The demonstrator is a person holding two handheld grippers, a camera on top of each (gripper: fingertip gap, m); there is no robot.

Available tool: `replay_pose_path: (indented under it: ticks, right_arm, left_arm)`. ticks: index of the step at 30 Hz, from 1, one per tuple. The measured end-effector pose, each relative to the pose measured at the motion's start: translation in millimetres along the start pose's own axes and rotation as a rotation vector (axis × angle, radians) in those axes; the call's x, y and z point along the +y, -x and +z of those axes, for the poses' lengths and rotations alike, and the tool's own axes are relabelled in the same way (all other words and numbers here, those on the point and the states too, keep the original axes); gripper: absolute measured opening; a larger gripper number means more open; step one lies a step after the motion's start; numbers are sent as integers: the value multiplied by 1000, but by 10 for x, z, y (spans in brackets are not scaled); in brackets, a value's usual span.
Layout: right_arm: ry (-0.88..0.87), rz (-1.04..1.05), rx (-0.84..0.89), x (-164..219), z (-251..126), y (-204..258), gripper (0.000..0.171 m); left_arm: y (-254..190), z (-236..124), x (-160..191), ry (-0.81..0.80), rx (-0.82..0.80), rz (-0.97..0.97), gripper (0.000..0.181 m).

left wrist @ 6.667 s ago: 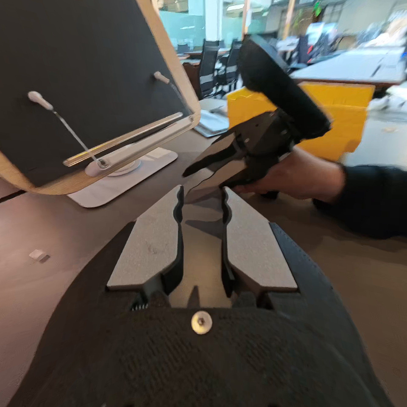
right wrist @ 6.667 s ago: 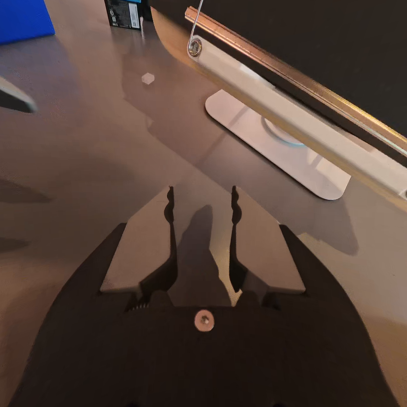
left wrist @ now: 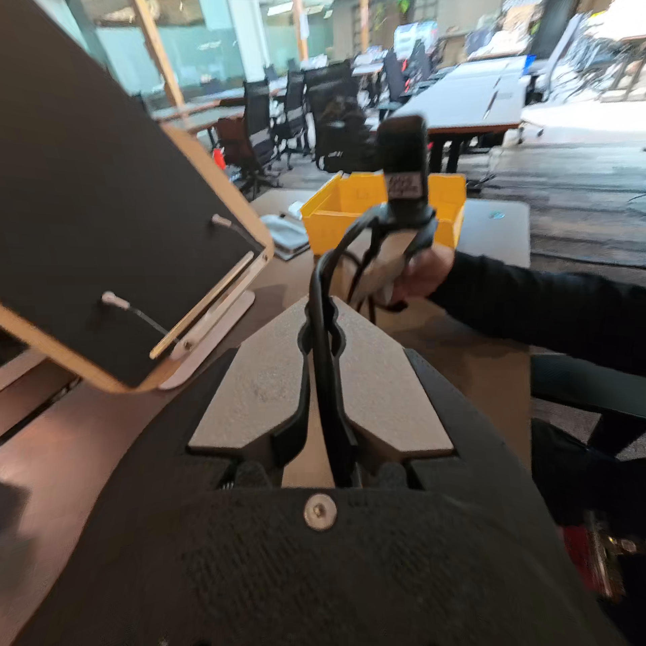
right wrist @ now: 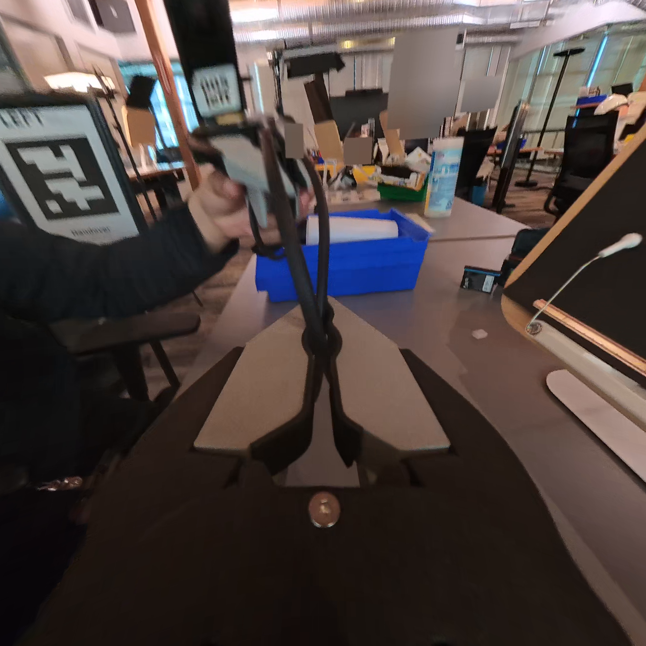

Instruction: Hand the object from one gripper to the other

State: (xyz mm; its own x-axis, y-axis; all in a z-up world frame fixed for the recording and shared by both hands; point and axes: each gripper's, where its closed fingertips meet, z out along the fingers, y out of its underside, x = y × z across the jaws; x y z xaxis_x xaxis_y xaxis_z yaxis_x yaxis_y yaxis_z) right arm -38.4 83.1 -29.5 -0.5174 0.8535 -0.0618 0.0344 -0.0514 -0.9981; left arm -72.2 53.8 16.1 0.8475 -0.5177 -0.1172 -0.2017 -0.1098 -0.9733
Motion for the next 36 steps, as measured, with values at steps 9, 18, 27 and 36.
replay_pose_path:
  ticks: [9, 18, 27, 36]
  right_arm:
    - [-65, 75, -15, -141, -138, -32, 0]
    - [-18, 66, -12, -72, -78, -15, 0]
    - [19, 43, -21, -37, 12, 65, 0]
    - [94, -43, 52, -5, 92, 103, 0]
  left_arm:
    - [2, -47, 658, 145, 28, -147, 3]
    - [-78, -174, 753, 216, 18, -98, 44]
    - [-277, 212, 629, 200, 5, -67, 41]
    - [-282, 557, 788, 208, -75, -157, 42]
